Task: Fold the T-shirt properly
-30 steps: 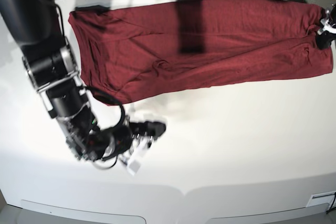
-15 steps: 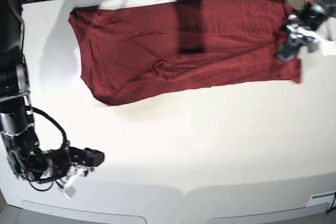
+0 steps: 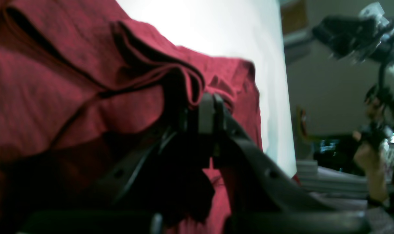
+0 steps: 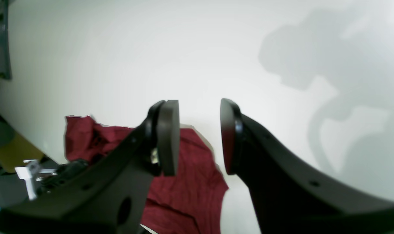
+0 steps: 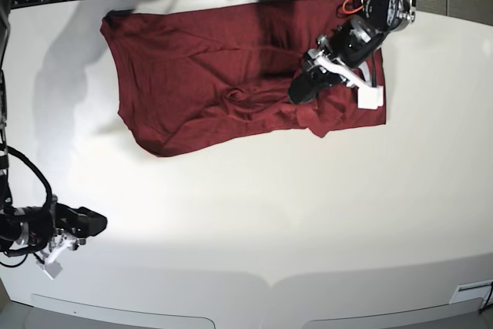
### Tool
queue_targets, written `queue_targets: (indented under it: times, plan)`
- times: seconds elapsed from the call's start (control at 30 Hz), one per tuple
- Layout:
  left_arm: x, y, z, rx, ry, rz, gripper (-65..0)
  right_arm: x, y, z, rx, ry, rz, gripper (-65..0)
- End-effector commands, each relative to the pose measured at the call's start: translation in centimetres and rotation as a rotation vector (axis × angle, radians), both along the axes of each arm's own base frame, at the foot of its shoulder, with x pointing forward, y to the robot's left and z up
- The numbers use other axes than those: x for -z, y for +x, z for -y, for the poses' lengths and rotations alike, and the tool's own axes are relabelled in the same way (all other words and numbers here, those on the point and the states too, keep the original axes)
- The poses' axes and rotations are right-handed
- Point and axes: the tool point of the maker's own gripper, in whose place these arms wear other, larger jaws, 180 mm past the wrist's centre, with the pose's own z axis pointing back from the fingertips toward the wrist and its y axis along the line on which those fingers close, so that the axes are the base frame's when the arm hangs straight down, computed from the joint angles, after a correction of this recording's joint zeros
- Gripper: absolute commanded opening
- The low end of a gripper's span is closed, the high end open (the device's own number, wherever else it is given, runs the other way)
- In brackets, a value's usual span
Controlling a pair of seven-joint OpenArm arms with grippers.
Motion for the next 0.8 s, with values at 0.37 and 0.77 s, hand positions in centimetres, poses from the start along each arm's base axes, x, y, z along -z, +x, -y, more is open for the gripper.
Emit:
queue_targets:
  times: [0.37,0.77]
  plan:
    - [-8.0,0.4,3.7,0.214,-0.081,0.268,-26.4,-2.6,1.2,0.4,0.002,0.014,0.061,-43.6]
    - [-5.3,-1.9,-3.6,0.139,0.504,0.277,-30.7,-2.5,1.1,0.0,-0.007,0.023,0.055,-43.6]
